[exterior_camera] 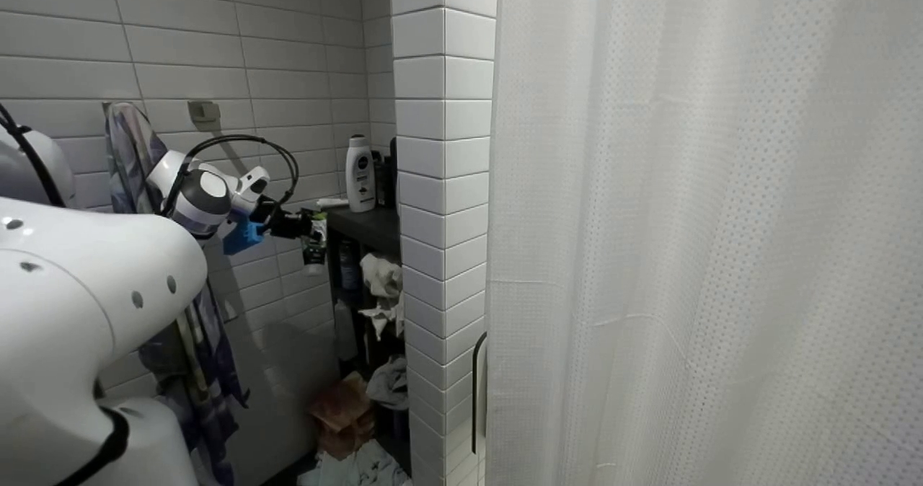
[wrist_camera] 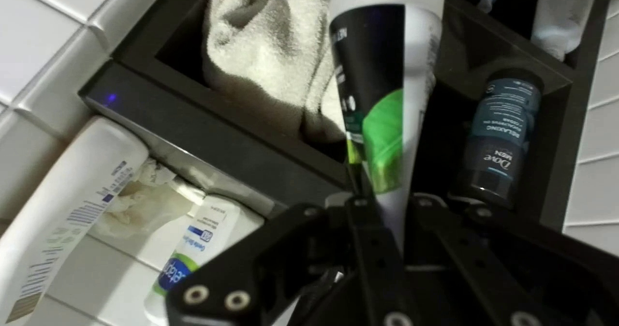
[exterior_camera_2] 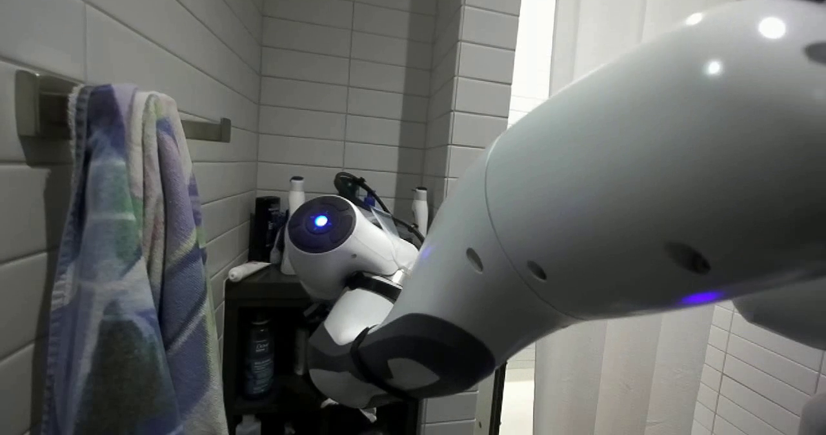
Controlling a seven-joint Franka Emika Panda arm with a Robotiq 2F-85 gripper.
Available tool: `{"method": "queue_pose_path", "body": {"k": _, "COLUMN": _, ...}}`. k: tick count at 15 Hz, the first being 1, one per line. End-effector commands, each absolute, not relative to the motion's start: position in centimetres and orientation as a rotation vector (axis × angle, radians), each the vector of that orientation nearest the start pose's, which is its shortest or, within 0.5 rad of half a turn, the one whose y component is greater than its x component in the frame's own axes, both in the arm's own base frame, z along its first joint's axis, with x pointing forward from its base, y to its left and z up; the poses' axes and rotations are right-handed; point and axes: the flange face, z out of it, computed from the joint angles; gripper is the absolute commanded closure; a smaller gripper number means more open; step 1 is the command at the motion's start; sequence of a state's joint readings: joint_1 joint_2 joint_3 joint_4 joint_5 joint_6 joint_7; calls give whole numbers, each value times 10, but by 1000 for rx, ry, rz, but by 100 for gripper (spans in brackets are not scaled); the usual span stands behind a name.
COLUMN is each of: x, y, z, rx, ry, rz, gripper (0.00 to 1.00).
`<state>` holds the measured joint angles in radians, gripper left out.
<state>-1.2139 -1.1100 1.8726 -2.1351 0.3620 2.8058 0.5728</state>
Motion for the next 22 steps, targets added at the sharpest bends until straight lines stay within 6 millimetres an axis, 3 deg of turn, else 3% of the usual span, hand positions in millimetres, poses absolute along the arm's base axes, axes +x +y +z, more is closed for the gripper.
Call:
{"method": "queue_pose_path", "body": {"k": 1, "x": 451, "y": 389, "z": 266, "rx": -3143, "ry": -297, "rz": -1264, "gripper": 97}}
{"method": "queue_pose_path", "body": {"k": 9, "x": 442, "y": 399, "z": 269, "rx": -3068, "ry": -377, "rz": -1033, "gripper": 97}}
{"method": "queue_pose_path", "body": {"k": 15, "x": 462, "y": 382, "z": 269, "rx": -3043, "ry": -361, "rz": -1037, "gripper": 97}}
{"method": "queue_pose_path", "body": {"k": 22, "x": 477, "y": 377, "z": 263, "rx": -3029, "ry": -453, "rz": -966, "gripper": 97}}
